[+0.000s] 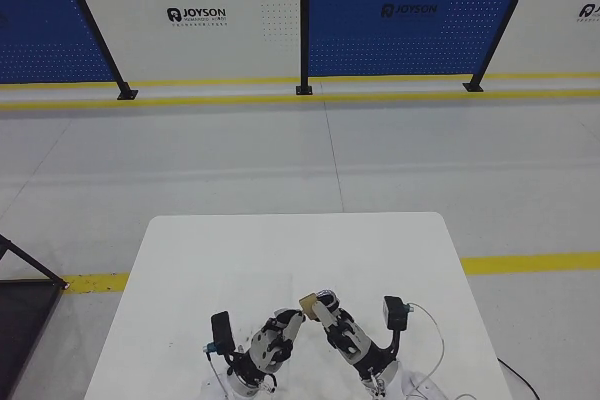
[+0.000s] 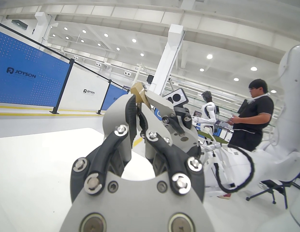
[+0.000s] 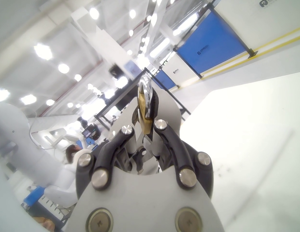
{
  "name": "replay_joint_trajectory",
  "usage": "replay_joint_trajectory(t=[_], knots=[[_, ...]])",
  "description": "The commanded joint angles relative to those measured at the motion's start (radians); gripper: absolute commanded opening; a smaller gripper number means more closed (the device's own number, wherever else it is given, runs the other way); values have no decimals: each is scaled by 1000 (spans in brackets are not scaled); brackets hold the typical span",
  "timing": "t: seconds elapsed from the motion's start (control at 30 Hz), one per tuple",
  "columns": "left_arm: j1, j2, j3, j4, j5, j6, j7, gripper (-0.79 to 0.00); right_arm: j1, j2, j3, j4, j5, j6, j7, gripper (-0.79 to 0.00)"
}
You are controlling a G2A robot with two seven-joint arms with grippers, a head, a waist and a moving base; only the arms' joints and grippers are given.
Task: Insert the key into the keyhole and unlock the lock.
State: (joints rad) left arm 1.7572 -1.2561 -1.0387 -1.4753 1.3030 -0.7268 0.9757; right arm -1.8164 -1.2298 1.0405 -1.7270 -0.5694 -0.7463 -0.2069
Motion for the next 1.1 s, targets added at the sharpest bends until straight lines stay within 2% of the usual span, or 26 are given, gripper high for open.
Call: replay_joint_trajectory(t=[0.0,0.57,0.77,0.9,0.93,0.97,1.03,1.07], knots=[[0,1,-1,-1,22,23,14,-785,0,0,0,-1,-1,2,3,-785],[1,13,1,-10,197,272,75,-785,-2,4,0,-9,-7,16,18,-785],[-1,15,7,-5,215,306,88,-785,-2,5,-1,-8,-7,19,21,-785],[-3,17,13,0,189,287,93,-785,-2,5,-1,-9,-5,22,19,-785],[-4,17,13,1,178,277,94,-714,-2,6,0,-8,-4,21,18,-785],[-4,18,15,2,168,262,93,-557,-2,6,0,-8,-3,18,17,-785],[-5,20,17,1,143,220,90,-397,-3,7,3,-10,0,10,18,-785],[-5,22,18,1,130,194,86,-215,-4,8,5,-10,1,7,18,-785]])
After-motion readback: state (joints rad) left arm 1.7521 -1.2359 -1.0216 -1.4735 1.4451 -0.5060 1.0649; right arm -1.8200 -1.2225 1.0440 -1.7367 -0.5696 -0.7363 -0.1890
